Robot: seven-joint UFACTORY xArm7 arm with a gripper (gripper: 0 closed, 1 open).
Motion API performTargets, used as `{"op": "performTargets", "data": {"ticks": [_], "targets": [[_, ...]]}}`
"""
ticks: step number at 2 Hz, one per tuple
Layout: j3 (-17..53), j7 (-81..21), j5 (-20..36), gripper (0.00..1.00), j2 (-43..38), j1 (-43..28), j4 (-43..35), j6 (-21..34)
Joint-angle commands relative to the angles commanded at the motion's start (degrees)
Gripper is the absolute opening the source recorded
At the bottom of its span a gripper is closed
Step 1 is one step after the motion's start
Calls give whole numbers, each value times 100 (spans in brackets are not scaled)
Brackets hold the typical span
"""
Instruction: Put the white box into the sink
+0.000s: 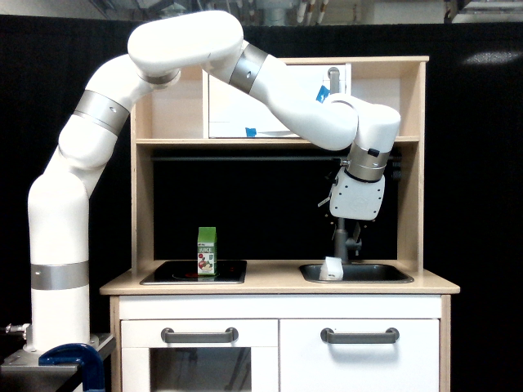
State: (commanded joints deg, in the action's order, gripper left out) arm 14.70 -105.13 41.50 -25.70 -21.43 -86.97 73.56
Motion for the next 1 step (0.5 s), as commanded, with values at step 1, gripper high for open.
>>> {"op": "performTargets", "data": {"ticks": [1], "targets": [[-90, -350, -326, 100, 1224, 307, 1536, -209]]}}
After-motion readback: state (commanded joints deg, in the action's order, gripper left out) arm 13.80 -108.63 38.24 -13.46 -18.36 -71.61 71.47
